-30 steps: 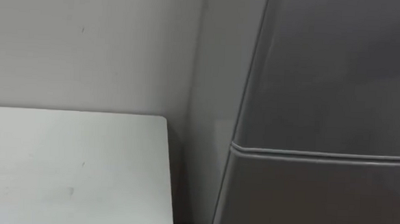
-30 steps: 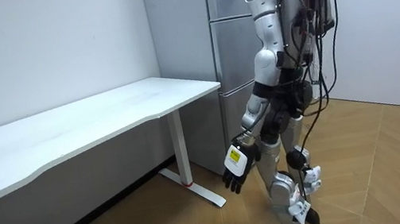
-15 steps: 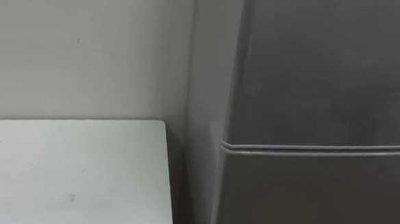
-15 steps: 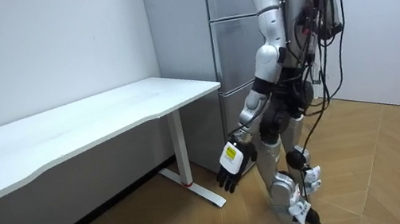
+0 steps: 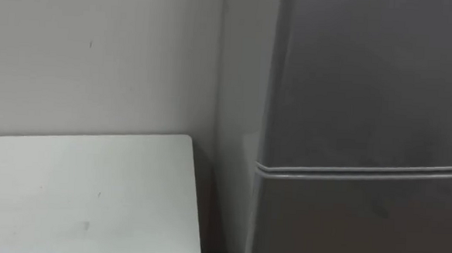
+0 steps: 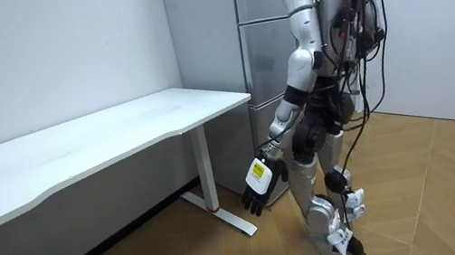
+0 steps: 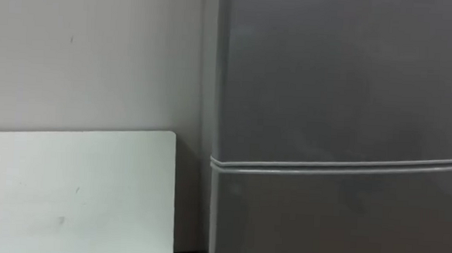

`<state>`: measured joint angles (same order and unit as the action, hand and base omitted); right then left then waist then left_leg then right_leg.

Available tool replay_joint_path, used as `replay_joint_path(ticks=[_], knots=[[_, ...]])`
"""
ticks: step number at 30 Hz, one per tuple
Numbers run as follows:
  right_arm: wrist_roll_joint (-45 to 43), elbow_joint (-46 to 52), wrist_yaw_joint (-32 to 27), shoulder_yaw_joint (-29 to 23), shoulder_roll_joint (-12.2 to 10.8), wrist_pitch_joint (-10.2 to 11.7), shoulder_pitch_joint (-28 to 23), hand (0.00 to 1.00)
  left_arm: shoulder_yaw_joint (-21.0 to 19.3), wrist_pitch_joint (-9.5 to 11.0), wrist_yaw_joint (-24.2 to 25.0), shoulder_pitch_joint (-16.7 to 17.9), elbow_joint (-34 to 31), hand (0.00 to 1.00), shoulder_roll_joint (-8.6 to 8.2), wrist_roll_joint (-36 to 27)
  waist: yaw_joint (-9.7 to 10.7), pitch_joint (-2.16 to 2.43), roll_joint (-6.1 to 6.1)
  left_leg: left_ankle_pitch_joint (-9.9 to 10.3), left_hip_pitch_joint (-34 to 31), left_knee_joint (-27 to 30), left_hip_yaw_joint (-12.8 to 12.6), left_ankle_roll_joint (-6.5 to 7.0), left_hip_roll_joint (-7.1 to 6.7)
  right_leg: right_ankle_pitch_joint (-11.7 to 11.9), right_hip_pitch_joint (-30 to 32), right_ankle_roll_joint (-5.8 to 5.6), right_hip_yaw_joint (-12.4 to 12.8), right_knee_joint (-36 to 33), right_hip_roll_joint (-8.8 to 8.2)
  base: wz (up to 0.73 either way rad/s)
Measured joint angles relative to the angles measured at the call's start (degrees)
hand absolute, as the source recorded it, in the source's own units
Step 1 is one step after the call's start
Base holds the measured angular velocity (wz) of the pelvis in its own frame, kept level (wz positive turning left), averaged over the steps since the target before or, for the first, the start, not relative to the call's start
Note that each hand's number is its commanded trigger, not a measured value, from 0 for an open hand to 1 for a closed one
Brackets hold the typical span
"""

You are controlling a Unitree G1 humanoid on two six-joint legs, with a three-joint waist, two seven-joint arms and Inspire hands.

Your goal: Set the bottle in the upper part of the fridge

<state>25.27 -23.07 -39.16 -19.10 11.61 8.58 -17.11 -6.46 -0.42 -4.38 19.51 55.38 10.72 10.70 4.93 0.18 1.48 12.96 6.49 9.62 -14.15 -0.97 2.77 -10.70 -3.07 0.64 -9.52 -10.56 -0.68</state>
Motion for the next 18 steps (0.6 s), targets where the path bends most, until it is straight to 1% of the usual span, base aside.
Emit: replay_joint_path(ticks=[1,4,6,8,10,11,12,13,17,18], knots=[[0.0,-1.2,0.3,0.3,-0.9,0.0,0.0,0.0,0.0,0.0,0.1,-0.1,0.0,0.0,-0.33,0.0,0.0,-0.01,-0.25,0.0,0.0,0.0,0.0,0.01,-0.08,0.0,0.0,-0.06,0.0,0.0,-0.08,0.0],[-0.1,-4.3,1.2,1.8,-1.7,0.0,0.1,0.0,0.0,0.0,0.1,0.0,0.0,0.0,-0.66,0.0,-0.1,0.01,-0.27,0.0,0.1,0.0,0.0,0.02,-0.2,-0.2,0.0,-0.19,-0.1,-0.1,-0.21,0.04],[-0.2,-7.4,2.9,2.3,-2.1,0.1,0.2,0.0,0.0,0.0,0.0,0.1,0.0,0.0,-1.1,0.0,-0.5,0.01,-0.26,0.0,0.2,0.0,0.0,0.03,-0.3,-0.3,-0.1,-0.25,-0.1,-0.1,-0.32,0.0],[-0.4,-11.5,4.1,3.1,-2.1,0.1,0.7,0.0,0.0,0.1,-0.3,0.2,0.7,0.0,-1.11,0.0,-0.5,-0.08,-0.37,0.0,0.3,0.0,0.1,0.03,-0.3,-0.3,-0.6,-0.25,-0.2,0.0,-0.32,0.03],[-0.5,-16.5,6.5,5.1,-2.4,0.1,0.5,0.0,0.3,0.2,-0.5,0.9,1.0,0.0,-1.17,0.0,-0.5,-0.07,-0.23,0.0,0.9,0.0,0.2,0.03,-0.34,-0.6,-1.1,-0.28,-0.3,0.1,-0.42,0.06],[-0.5,-17.4,7.1,5.5,-2.4,0.1,0.3,0.0,0.4,0.2,-0.5,1.1,1.0,0.0,-1.19,0.0,-0.4,-0.06,-0.25,0.0,1.0,0.0,0.2,0.03,-0.36,-0.7,-1.1,-0.28,-0.4,0.0,-0.49,0.06],[-0.7,-19.5,8.3,6.3,-2.5,0.1,0.1,0.0,0.5,0.3,-0.5,1.4,0.9,0.0,-1.2,0.0,-0.5,-0.07,-0.4,0.0,1.0,0.0,0.3,0.03,-0.37,-0.7,-1.2,-0.27,-0.6,0.0,-0.84,0.06],[-1.0,-22.1,9.7,6.7,-2.5,0.1,0.1,0.0,0.5,0.3,-0.5,1.6,0.9,0.0,-1.2,0.1,-0.6,-0.1,-0.54,0.0,1.0,0.0,0.3,0.03,-0.37,-0.7,-1.2,-0.27,-0.7,-0.1,-0.84,0.05],[-2.3,-27.4,12.7,7.5,-2.7,0.0,0.2,0.0,0.5,0.3,-0.5,1.6,0.9,0.0,-1.31,0.2,-0.7,-0.07,-0.86,0.0,1.0,0.0,0.4,0.03,-0.38,-0.7,-1.1,-0.26,-0.7,-0.1,-0.6,0.0],[-3.2,-28.8,13.5,8.4,-2.8,-0.1,0.4,0.0,0.6,0.3,-0.5,1.5,1.0,0.0,-1.42,0.1,-0.7,-0.04,-0.81,0.0,1.0,0.0,0.3,0.03,-0.38,-0.7,-1.0,-0.26,-0.5,-0.2,-0.43,-0.06]])
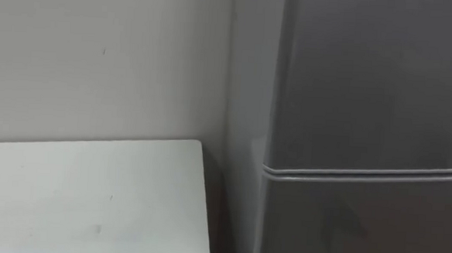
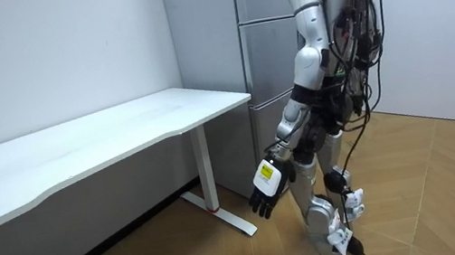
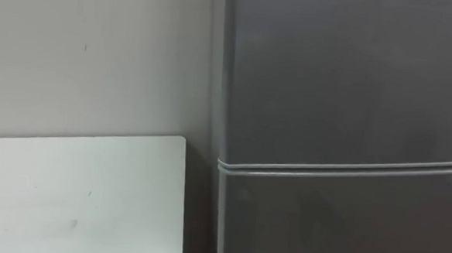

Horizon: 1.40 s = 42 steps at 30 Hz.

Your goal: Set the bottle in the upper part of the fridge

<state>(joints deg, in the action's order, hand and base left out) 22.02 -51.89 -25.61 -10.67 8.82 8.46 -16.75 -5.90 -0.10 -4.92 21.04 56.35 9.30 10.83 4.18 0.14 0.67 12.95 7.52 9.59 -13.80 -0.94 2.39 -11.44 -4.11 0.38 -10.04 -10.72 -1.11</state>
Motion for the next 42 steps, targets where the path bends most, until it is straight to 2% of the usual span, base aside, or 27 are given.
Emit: replay_joint_path(ticks=[5,10,21,34,42], knots=[[-5.4,-1.8,3.8,2.9,-0.6,-2.0,0.0,0.0,0.8,-0.3,-0.6,-0.1,1.1,0.0,-0.83,0.0,0.0,-0.09,-0.44,0.0,0.0,0.0,0.0,0.0,0.01,0.0,0.0,0.02,0.6,0.0,0.13,-0.05],[-7.7,-5.7,7.6,5.7,-0.7,-2.3,1.3,0.0,2.9,-1.3,-0.3,-0.2,1.8,0.0,-0.91,0.1,-0.3,-0.1,-0.7,0.0,0.2,0.1,0.4,0.0,0.07,0.0,-0.3,0.04,0.4,0.1,0.15,0.03],[-9.1,-8.7,15.4,9.5,-1.4,-3.6,2.3,0.0,4.1,-1.5,1.6,-1.2,2.3,0.0,-1.38,0.0,-1.5,-0.21,-0.49,0.0,-0.3,0.9,2.0,0.01,-0.04,-0.1,-0.8,0.1,-1.2,0.0,-0.53,0.07],[-8.3,-12.8,21.5,10.1,-1.6,-4.4,4.8,0.0,4.1,-2.4,1.8,-1.5,2.4,0.0,-1.39,0.0,-1.6,-0.22,-0.39,0.0,-0.9,1.2,2.0,0.01,-0.04,-0.1,-0.8,0.1,-1.4,0.1,-0.61,0.02],[-6.4,-13.4,24.0,10.0,-1.5,-4.8,4.9,0.0,4.1,-2.5,2.0,-2.6,3.6,0.0,-1.38,0.1,-1.6,-0.29,-0.28,0.0,-1.1,1.4,3.2,0.01,-0.11,-0.1,-0.9,0.11,-2.1,0.1,-0.68,0.03]])
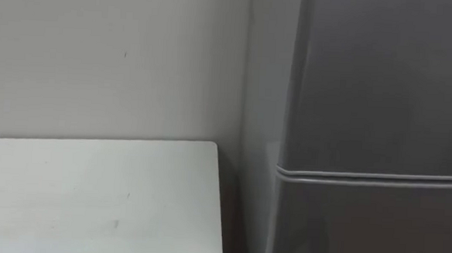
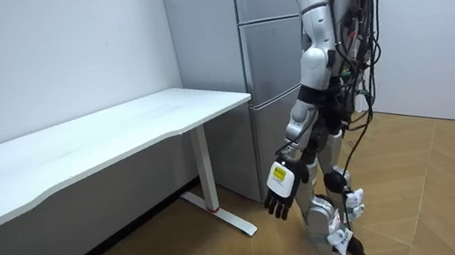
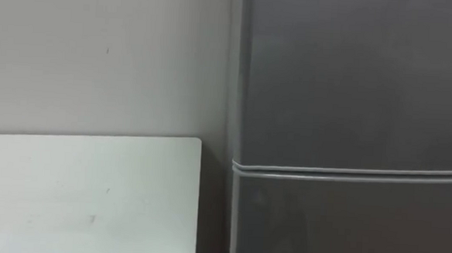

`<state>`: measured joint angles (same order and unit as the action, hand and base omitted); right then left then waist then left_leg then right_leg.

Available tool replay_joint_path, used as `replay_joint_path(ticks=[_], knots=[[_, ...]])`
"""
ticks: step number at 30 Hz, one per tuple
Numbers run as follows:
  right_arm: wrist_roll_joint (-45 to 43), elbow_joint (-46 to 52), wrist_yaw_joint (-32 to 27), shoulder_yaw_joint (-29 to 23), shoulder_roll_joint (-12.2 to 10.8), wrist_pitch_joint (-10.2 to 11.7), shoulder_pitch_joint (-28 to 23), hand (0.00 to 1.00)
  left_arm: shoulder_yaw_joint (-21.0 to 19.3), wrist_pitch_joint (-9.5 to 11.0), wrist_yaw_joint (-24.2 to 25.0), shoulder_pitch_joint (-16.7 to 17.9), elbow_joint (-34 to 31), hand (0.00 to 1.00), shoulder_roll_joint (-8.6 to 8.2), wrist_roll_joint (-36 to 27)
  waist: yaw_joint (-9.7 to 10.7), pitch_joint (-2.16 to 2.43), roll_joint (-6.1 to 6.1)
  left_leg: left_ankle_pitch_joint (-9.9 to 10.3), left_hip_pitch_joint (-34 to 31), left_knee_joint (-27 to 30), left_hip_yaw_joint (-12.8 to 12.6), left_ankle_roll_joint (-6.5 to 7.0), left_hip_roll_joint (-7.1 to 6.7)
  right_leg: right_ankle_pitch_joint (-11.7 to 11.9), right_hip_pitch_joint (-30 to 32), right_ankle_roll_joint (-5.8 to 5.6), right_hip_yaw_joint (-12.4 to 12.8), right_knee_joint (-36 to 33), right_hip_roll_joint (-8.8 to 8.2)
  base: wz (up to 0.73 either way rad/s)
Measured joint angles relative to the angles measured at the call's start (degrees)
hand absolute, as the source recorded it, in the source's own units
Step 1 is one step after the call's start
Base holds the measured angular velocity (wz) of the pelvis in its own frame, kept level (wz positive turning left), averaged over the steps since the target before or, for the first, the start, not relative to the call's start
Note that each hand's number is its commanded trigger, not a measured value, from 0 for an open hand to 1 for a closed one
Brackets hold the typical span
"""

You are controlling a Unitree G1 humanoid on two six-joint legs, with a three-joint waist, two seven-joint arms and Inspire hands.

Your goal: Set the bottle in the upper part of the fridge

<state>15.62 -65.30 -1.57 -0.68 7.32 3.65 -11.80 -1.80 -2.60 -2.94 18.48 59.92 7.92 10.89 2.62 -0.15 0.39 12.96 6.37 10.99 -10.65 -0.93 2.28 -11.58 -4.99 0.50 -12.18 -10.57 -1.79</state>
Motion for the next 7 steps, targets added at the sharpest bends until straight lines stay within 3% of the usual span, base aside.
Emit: replay_joint_path(ticks=[7], knots=[[0.5,-1.4,1.1,0.0,0.1,0.0,0.6,0.0,0.0,0.0,0.1,-0.3,0.3,0.0,0.0,0.0,0.0,0.0,-0.02,0.0,-0.7,0.5,0.2,0.0,0.02,0.0,0.1,0.04,-0.6,0.0,-0.06,0.04]])
